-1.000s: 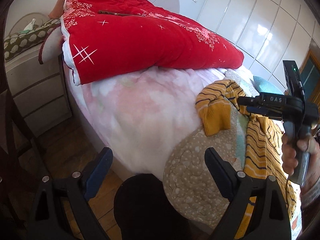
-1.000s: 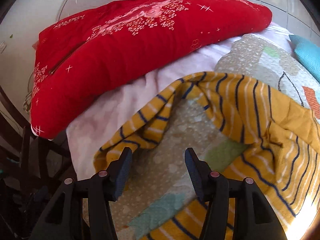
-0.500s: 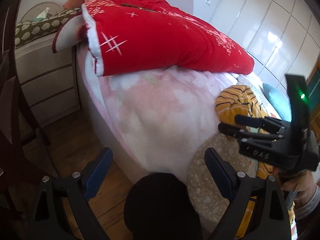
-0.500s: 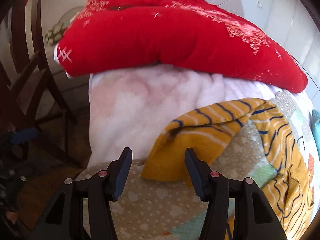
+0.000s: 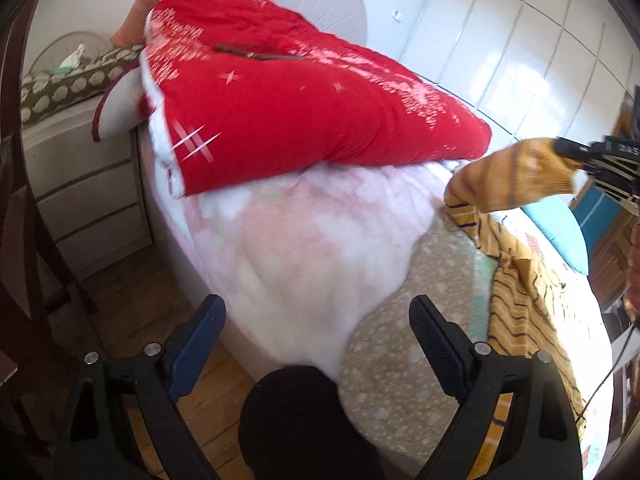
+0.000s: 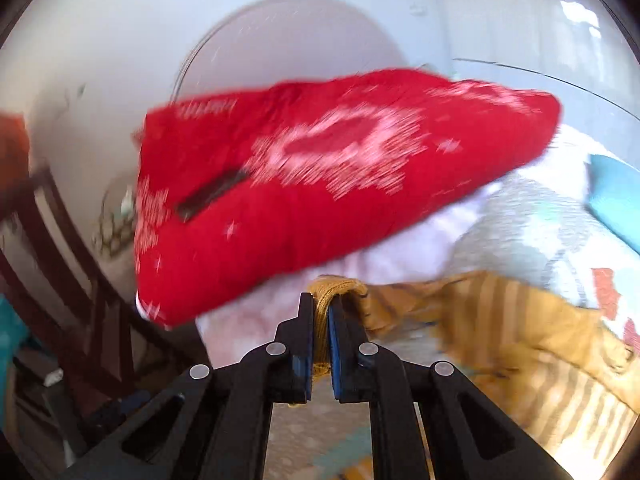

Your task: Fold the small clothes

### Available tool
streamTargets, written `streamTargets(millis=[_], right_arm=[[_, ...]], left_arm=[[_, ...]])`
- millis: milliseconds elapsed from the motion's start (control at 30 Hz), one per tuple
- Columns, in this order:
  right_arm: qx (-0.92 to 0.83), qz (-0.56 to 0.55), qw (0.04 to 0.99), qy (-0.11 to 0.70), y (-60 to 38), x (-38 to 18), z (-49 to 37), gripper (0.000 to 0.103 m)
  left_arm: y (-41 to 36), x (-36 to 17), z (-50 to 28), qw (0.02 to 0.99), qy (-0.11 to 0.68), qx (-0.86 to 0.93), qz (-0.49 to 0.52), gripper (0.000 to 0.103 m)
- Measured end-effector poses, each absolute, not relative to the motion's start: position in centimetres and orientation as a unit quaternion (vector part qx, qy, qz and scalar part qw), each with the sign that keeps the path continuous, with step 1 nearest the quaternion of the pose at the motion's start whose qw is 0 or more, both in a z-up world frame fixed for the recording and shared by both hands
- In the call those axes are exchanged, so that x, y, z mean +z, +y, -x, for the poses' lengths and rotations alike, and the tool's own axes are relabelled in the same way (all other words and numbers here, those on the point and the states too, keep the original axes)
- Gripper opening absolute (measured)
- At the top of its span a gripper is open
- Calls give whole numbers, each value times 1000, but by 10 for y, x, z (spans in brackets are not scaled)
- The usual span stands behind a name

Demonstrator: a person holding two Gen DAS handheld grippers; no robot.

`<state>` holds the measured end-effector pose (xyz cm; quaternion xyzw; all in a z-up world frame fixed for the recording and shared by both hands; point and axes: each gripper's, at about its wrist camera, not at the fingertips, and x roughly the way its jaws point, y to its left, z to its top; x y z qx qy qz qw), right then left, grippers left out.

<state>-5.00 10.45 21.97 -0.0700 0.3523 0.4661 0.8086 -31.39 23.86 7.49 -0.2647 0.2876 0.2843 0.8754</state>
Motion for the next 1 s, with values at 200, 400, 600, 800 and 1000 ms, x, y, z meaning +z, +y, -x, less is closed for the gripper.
streamTargets(millis=[200,400,600,800,1000], right_arm=[[318,-28,860,399,-87,227,-28,8],[130,-59,872,469,-246,159,-77,9],[85,-68,878,466,-314,134,-68,39],[113,-95,870,470,-318,110,-47,50],[156,-67,845,507,-330,84,-4,50]], left_arm=[[208,93,278,896,293,244,229,92],[166,105,231,910,316,190,190,92],[121,103,183,915,347,146,144,92],[91,82,141,904,387,109,146,92],[78,68,136,896,409,100,139,92]])
